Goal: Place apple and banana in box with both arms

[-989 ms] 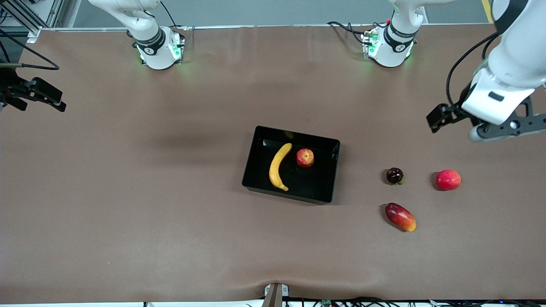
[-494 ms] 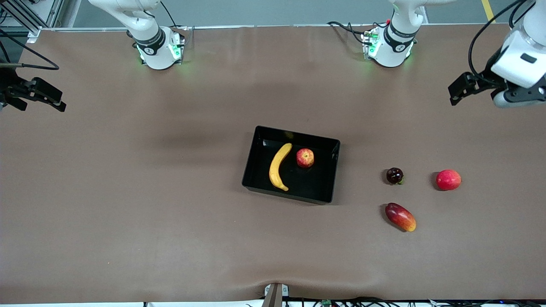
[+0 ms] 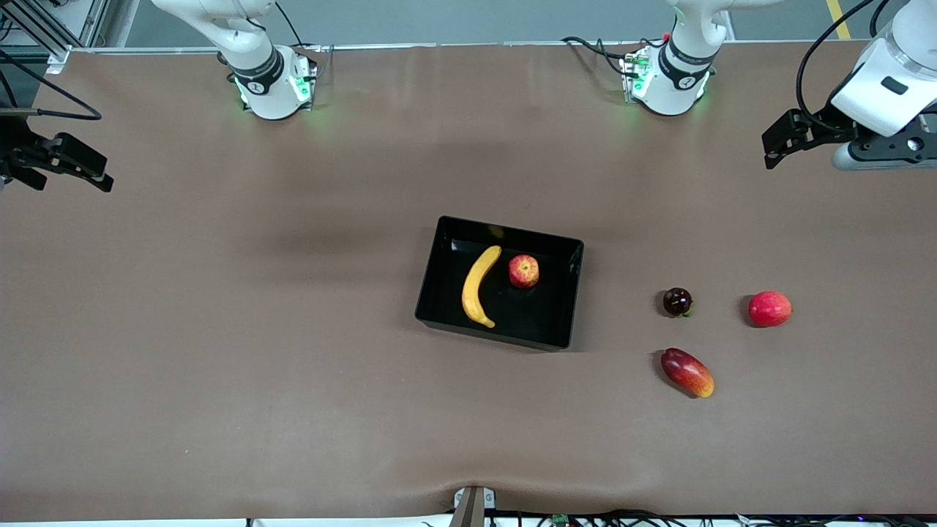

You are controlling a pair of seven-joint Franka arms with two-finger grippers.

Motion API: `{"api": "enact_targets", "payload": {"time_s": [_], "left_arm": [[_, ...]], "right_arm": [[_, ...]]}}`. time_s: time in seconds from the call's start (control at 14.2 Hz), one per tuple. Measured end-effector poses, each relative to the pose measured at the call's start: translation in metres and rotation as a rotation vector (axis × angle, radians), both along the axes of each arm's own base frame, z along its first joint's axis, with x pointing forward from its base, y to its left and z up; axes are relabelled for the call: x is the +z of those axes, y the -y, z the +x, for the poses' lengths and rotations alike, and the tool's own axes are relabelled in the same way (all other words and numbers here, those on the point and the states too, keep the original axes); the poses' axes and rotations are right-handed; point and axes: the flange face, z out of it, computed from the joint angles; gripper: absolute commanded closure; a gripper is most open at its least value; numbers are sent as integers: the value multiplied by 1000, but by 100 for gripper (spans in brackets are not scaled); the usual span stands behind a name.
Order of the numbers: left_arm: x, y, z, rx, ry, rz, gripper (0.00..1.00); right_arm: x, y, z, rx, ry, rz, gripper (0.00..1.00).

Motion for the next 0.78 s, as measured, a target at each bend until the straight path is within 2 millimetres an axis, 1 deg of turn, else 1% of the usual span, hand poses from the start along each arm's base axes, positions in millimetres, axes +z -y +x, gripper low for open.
{"api": "enact_targets", "payload": {"time_s": [0.21, 0.78], "left_arm": [[0, -12, 2, 3, 0, -1, 0], [5, -12, 2, 3, 12, -2, 0]], "right_arm": [[0, 0, 0, 0, 0, 0, 0], [0, 0, 0, 0, 0, 0, 0]]}}
